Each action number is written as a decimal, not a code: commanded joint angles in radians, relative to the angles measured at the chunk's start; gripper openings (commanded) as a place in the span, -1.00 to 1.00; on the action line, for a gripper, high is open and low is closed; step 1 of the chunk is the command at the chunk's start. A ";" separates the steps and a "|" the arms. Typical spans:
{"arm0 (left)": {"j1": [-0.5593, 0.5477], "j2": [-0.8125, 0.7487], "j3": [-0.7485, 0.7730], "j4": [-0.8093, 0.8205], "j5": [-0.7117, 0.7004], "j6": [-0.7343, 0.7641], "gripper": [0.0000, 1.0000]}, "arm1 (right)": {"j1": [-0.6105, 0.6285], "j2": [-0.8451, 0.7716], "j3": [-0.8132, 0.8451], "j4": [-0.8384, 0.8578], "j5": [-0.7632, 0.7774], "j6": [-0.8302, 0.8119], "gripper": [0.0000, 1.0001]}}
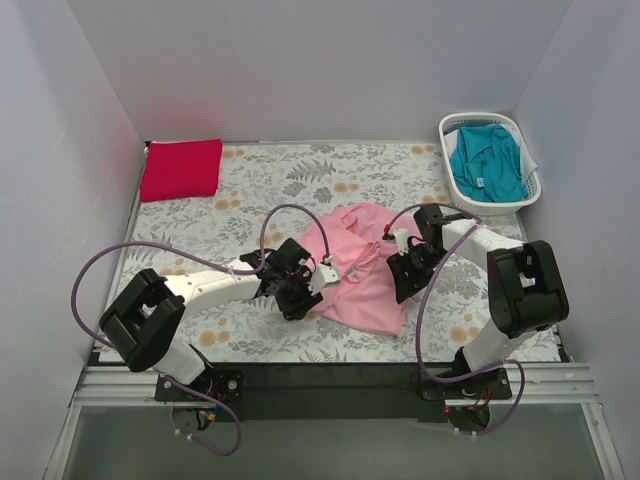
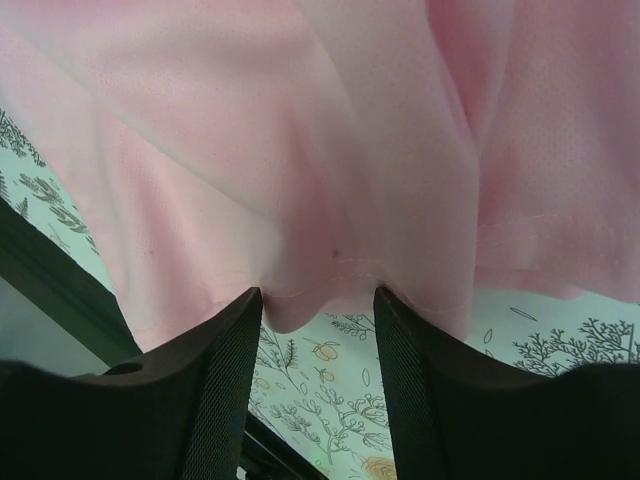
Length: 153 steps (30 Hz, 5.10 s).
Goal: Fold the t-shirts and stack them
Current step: Flatten the tshirt out
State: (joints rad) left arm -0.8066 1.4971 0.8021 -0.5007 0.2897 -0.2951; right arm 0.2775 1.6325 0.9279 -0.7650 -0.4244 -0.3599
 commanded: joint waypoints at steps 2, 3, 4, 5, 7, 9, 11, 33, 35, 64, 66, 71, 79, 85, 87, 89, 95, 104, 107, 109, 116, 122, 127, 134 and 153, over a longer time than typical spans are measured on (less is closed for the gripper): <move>0.024 -0.055 0.019 -0.004 -0.054 -0.044 -0.75 | 0.002 -0.065 0.049 -0.008 -0.005 -0.033 0.08; 0.046 -0.064 0.028 -0.019 -0.029 -0.058 -0.89 | 0.003 -0.089 0.052 -0.013 -0.014 -0.049 0.06; 0.072 -0.083 0.055 -0.035 -0.002 -0.082 -0.96 | 0.005 -0.135 0.058 -0.016 -0.016 -0.060 0.05; 0.137 -0.093 0.072 -0.070 0.040 -0.091 -1.00 | 0.006 -0.158 0.063 -0.037 -0.020 -0.076 0.04; 0.203 -0.113 0.139 -0.113 0.179 -0.108 -1.00 | 0.011 -0.225 0.062 -0.062 -0.036 -0.126 0.04; 0.282 -0.115 0.184 -0.159 0.260 -0.124 -1.00 | 0.037 -0.269 0.051 -0.077 -0.048 -0.168 0.04; 0.349 -0.098 0.244 -0.186 0.298 -0.151 -1.00 | 0.101 -0.321 0.013 -0.088 -0.056 -0.189 0.04; 0.802 0.275 0.477 -0.208 0.503 -0.325 -1.00 | 0.626 -0.145 -0.037 0.020 0.246 -0.100 0.11; 0.805 0.275 0.460 -0.211 0.508 -0.319 -1.00 | 0.637 -0.164 -0.032 0.016 0.243 -0.100 0.10; 0.856 0.288 0.436 -0.205 0.513 -0.318 -1.00 | 0.787 -0.129 -0.012 -0.016 0.351 -0.080 -0.71; 0.877 0.291 0.439 -0.213 0.520 -0.322 -1.00 | 0.787 -0.157 -0.015 -0.020 0.381 -0.082 -0.97; 0.969 0.273 0.425 -0.304 0.566 -0.302 -1.00 | 0.776 -0.292 -0.044 -0.087 0.385 -0.125 -0.97; 1.077 0.230 0.247 -0.380 0.442 -0.291 -1.00 | 0.743 -0.381 -0.226 -0.016 0.545 -0.269 -0.97; 1.104 0.347 0.249 -0.381 0.428 -0.288 -0.74 | 0.743 -0.382 -0.190 -0.037 0.435 -0.278 -0.52; 1.107 0.370 0.273 -0.462 0.521 -0.242 -0.48 | 0.741 -0.382 -0.160 -0.068 0.393 -0.280 0.04; 1.110 0.355 0.312 -0.507 0.551 -0.178 -0.35 | 0.729 -0.376 -0.110 -0.098 0.362 -0.277 0.43; 1.120 0.246 0.377 -0.570 0.540 -0.125 -0.26 | 0.562 -0.388 -0.018 -0.126 0.158 -0.280 0.12; 1.120 0.192 0.398 -0.516 0.578 -0.122 -0.27 | 0.459 -0.191 -0.044 -0.053 0.188 -0.280 -0.77; 1.120 0.184 0.393 -0.513 0.577 -0.101 -0.27 | 0.442 -0.137 -0.067 0.010 0.229 -0.264 -0.81; 1.120 0.167 0.370 -0.507 0.566 -0.085 -0.27 | 0.428 -0.099 -0.075 0.045 0.245 -0.257 -0.82; 1.109 0.157 0.232 -0.449 0.506 -0.079 -0.34 | 0.341 0.032 -0.078 0.171 0.403 -0.246 -0.85; 1.051 0.126 0.218 -0.407 0.534 -0.085 -0.17 | 0.275 0.102 0.017 0.159 0.398 -0.241 -0.86; 0.859 -0.089 0.152 -0.334 0.390 -0.015 -0.17 | 0.275 0.014 0.051 0.069 0.299 -0.243 -0.78; 0.565 -0.230 0.083 -0.257 0.171 0.135 -0.25 | 0.269 -0.196 0.009 -0.062 0.165 -0.315 -0.23; 0.402 -0.156 0.085 -0.185 0.089 0.162 -0.26 | 0.428 -0.336 -0.244 -0.020 0.325 -0.366 -0.23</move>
State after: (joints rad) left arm -0.4072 1.3609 0.8574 -0.7033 0.3733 -0.1173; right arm 0.6918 1.3106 0.6968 -0.8322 -0.1520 -0.7334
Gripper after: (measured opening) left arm 0.368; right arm 0.391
